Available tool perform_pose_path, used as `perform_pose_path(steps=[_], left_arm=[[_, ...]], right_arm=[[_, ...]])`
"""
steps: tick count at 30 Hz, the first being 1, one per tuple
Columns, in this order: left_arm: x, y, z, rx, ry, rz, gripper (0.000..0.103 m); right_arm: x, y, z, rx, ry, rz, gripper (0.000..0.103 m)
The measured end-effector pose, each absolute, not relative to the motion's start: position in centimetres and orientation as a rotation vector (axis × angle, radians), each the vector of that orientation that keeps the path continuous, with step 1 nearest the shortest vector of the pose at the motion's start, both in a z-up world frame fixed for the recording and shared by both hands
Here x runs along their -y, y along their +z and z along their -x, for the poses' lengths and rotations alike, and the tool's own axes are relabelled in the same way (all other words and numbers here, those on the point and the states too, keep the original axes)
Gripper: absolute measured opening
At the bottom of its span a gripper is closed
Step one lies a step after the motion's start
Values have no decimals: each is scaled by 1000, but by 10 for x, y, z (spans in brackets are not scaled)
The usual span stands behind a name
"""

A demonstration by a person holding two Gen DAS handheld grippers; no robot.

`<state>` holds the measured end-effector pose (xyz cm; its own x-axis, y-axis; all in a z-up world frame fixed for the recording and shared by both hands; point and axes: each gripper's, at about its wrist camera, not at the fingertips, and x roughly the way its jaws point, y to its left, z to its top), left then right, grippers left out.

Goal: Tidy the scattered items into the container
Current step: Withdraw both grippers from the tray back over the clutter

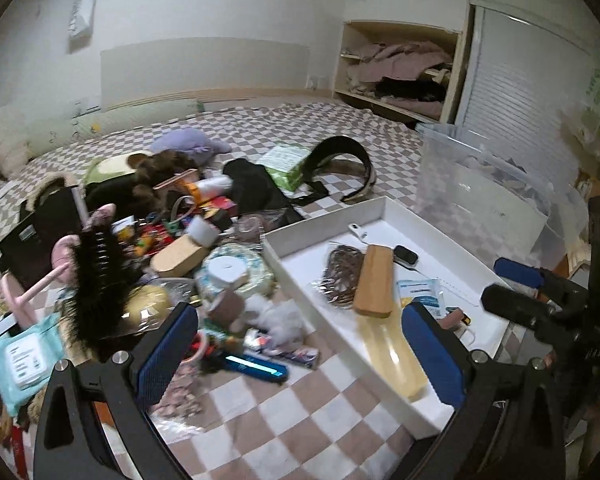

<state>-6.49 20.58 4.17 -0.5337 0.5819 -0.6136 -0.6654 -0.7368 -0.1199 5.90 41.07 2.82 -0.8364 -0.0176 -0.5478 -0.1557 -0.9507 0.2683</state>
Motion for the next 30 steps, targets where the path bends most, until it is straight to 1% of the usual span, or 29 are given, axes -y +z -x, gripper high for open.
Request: perform_pose_path(steps=[7,17,25,30], left_arm=[[-154,49,69,-141,2331,833,103],[-83,47,79,-110,2425,837,103],[-43,23,86,-82,2547,885,103],[-24,2,95,-18,2601,943,103]], right_arm=[[-382,49,-52,-462,2990,770,103],[-322,50,-25,-340,3093,882,103],[-279,9,-7,-459,3101,1097,103],[-260,-26,5,-524,3057,1257,103]])
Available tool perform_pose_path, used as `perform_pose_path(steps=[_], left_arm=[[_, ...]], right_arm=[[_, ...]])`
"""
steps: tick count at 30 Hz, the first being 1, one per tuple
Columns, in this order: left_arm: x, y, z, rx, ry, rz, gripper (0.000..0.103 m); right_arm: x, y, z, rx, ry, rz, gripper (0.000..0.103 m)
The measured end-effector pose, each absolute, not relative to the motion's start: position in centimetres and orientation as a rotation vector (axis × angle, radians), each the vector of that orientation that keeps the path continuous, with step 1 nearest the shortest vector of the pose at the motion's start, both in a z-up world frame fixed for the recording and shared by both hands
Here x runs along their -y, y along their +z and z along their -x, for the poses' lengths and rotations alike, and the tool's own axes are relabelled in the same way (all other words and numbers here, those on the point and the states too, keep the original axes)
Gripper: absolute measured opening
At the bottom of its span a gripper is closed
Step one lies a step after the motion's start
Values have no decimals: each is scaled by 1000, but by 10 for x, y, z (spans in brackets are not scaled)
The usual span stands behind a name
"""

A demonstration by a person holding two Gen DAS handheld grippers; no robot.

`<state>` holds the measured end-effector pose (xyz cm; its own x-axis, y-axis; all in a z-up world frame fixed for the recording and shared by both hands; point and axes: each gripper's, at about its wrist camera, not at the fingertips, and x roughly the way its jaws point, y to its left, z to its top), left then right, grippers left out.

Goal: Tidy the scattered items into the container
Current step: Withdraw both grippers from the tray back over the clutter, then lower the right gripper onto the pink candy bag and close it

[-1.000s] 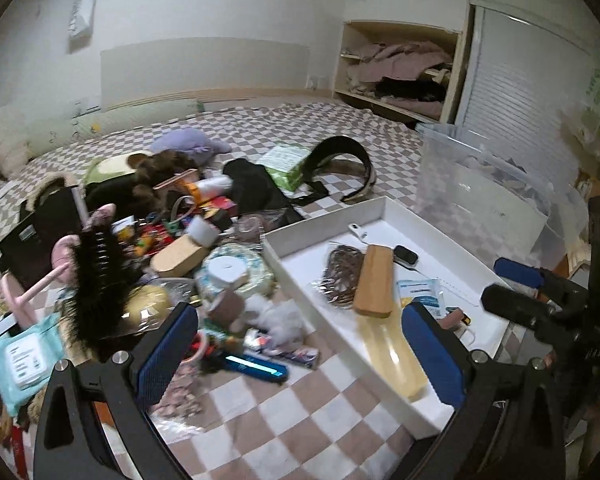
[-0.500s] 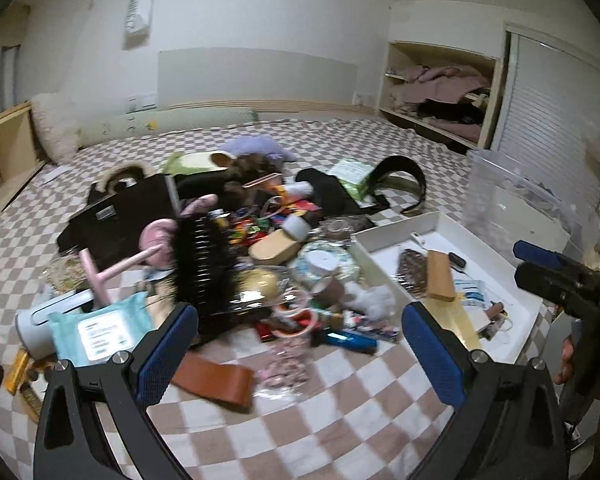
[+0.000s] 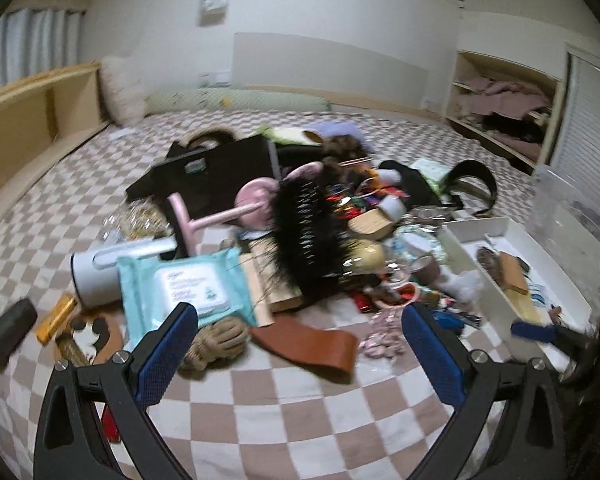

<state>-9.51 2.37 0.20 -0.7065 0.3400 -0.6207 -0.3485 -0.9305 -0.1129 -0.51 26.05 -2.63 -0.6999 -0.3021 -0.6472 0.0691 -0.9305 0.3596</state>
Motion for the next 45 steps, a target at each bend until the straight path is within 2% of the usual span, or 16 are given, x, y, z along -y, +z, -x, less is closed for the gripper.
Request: perform_pose_path(steps=[4,13,21,22,23,24,26,27,30,34,36,39,41,45], left_arm=[[-9,-12,101,35,2636,967,103],[16,-35,107,112,2662,1048,103],[8,-50,108,101,2583,1121,103],[6,-52,108,95,2566,1129,103],[3,-54,108,91,2548,1137,103],[0,-55,108,87,2529,1145,103],[-6,-58,107,94,2483,1155,103],[-8,-60,108,105,2461,1161,103],[-14,-64,109,136,2406,1184,103],[-23,-70,110,153,2348,1209,102],[-27,-72,110,164,2316,1211,101],[-34,-73,110,185,2272,1202,101],[-38,-74,110,204,2243,1195,92],[-46,-78,112,206,2215,1202,87]], right_arm=[[-252,-48,17,491,-2624,-1184,103],[-246,-60,57,451,-2573,-1260,103],[-233,-74,87,605,-2509,-1296,102],[-234,-76,90,629,-2506,-1296,99],[-234,-77,93,655,-2503,-1294,90],[-236,-79,96,683,-2493,-1299,87],[-237,-84,101,721,-2473,-1315,86],[-238,-87,104,740,-2463,-1323,82],[-237,-93,109,733,-2461,-1349,64],[-237,-97,111,738,-2433,-1321,51],[-238,-100,112,774,-2391,-1312,28],[-239,-105,110,827,-2336,-1302,24],[-239,-102,108,828,-2333,-1287,22],[-240,-94,103,830,-2329,-1255,20]])
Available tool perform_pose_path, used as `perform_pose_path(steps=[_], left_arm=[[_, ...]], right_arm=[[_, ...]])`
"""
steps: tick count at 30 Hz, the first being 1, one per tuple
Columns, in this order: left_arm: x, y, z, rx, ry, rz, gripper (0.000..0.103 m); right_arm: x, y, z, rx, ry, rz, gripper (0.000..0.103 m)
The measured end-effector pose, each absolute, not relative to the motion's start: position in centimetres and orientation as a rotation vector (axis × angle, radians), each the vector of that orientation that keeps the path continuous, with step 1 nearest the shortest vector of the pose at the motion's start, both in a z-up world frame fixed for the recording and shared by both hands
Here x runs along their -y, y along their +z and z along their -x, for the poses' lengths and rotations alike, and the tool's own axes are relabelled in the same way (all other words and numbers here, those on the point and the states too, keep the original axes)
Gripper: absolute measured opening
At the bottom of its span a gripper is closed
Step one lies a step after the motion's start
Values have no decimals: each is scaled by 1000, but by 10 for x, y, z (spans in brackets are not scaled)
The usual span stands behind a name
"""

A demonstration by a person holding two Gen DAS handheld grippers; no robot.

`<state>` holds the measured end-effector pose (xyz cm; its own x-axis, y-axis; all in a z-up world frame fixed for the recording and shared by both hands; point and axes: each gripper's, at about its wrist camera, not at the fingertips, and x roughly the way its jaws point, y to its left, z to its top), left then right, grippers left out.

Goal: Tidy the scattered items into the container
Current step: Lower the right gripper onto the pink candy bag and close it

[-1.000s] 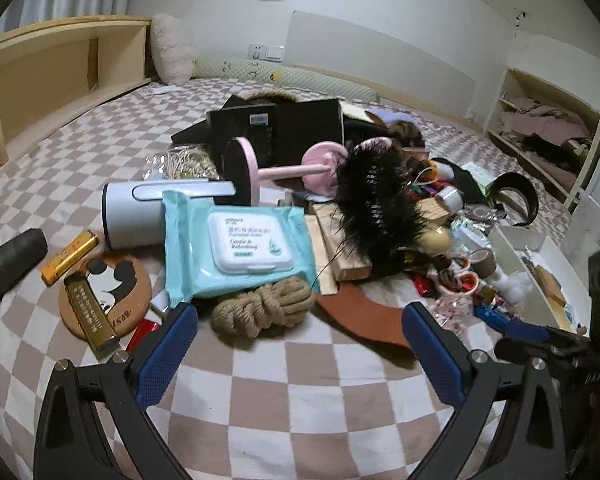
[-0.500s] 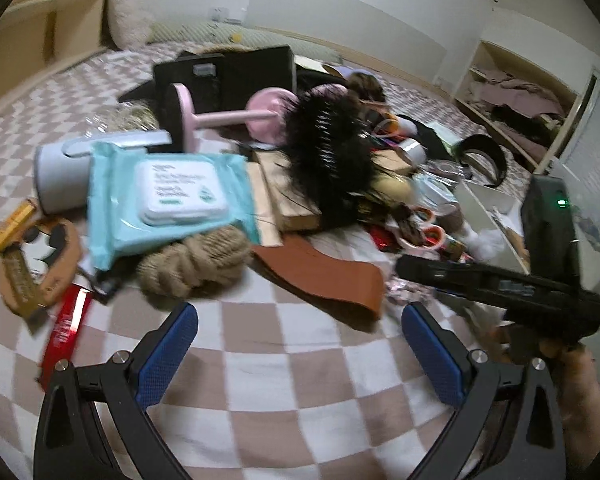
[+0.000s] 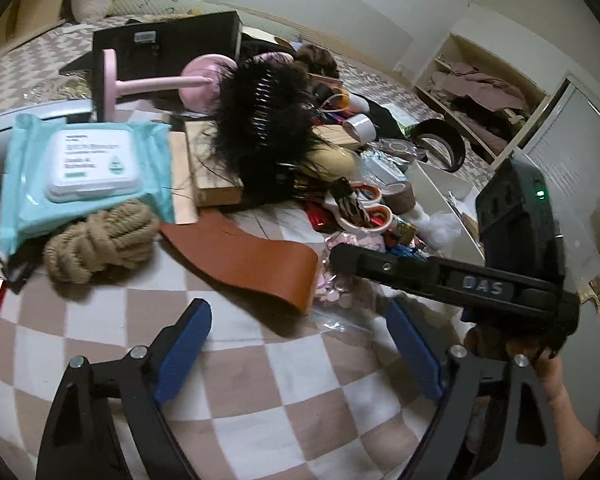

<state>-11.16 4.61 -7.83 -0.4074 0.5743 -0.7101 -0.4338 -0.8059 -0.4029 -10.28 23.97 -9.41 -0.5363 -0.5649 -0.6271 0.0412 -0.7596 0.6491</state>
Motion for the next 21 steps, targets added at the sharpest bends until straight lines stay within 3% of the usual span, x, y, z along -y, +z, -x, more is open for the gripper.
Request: perform_pose_path(steps=[5,16,21], left_arm=[[-53,-86,118,182,2230,1234,78],[-51,-87,115,155,2266,1229,78],[-38,-86,115,150,2316,1257,80]], right_arm=[[-244,-87,101,802,-2365,-1238,20],[-241,-83,131,686,-2424,-1204,20],[-240,-90,132,818,-2246,-1181,20]])
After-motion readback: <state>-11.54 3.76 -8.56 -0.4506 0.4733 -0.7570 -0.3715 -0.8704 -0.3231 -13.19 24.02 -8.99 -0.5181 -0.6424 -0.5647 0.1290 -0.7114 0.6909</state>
